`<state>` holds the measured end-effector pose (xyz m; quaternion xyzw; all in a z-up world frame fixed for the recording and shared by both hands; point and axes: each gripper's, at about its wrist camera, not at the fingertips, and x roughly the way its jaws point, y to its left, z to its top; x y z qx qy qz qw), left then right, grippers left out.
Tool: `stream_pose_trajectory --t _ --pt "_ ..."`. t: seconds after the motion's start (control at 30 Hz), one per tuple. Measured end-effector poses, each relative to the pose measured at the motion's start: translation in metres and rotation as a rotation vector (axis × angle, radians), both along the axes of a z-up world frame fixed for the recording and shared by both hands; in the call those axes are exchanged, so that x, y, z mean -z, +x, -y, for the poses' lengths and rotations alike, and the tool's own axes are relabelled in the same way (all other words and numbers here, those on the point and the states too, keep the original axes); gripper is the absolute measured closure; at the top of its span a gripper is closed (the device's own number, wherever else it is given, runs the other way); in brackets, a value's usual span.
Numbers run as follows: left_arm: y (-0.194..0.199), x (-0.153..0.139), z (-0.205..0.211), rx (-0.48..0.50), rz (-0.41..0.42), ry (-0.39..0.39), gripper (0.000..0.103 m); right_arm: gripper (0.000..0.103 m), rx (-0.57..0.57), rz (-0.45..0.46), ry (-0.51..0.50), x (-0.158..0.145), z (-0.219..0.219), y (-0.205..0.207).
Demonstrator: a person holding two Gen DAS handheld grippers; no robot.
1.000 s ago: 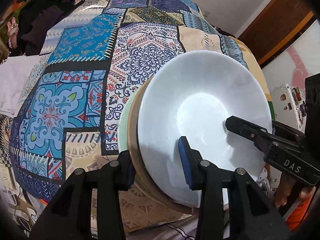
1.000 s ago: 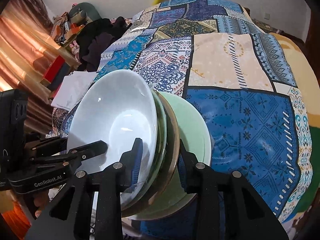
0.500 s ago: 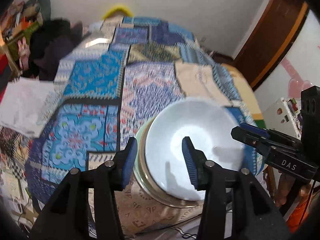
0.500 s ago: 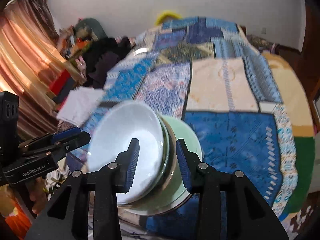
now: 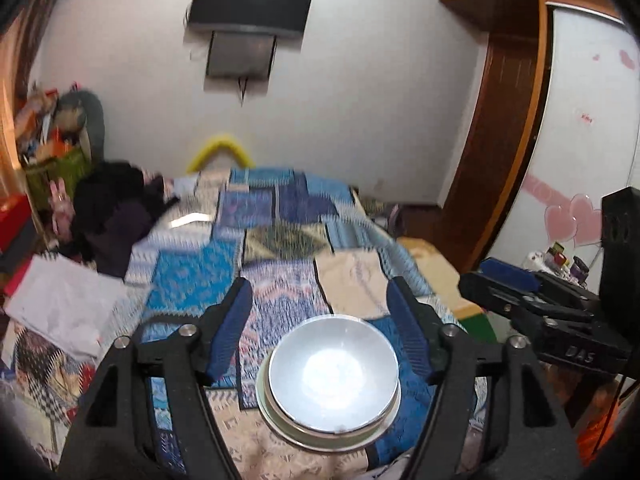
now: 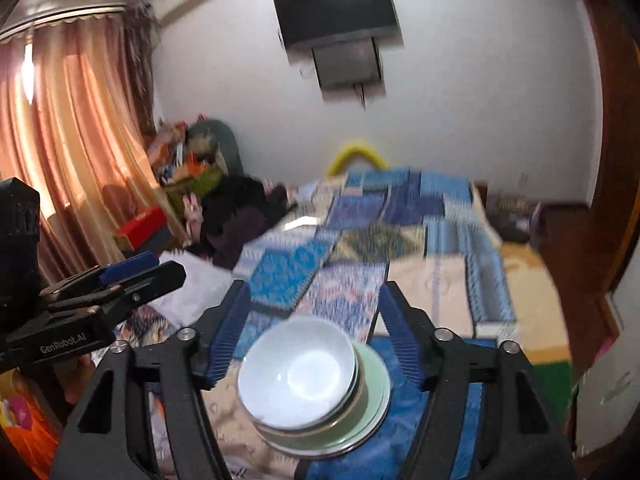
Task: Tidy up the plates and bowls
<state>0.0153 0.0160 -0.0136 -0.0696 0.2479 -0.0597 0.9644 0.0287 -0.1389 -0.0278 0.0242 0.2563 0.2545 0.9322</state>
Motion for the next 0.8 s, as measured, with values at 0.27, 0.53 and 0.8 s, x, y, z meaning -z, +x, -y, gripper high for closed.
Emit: stream_pose_trajectory --t 0.27,0.53,0.8 --pt "-0.034 -0.013 0.001 -0.063 0.151 0.02 0.002 0.02 0.007 0.119 0.014 -0.014 0.004 -0.022" --pt "-0.05 -0.014 0.003 -0.065 0.19 0.037 0.0 0.004 0.008 0.135 0.044 -0.013 0.007 -0.029" --pt "-0.054 -0.011 0.004 -0.059 0.182 0.035 0.0 0.001 0.012 0.147 0.059 -0.012 0.011 -0.038"
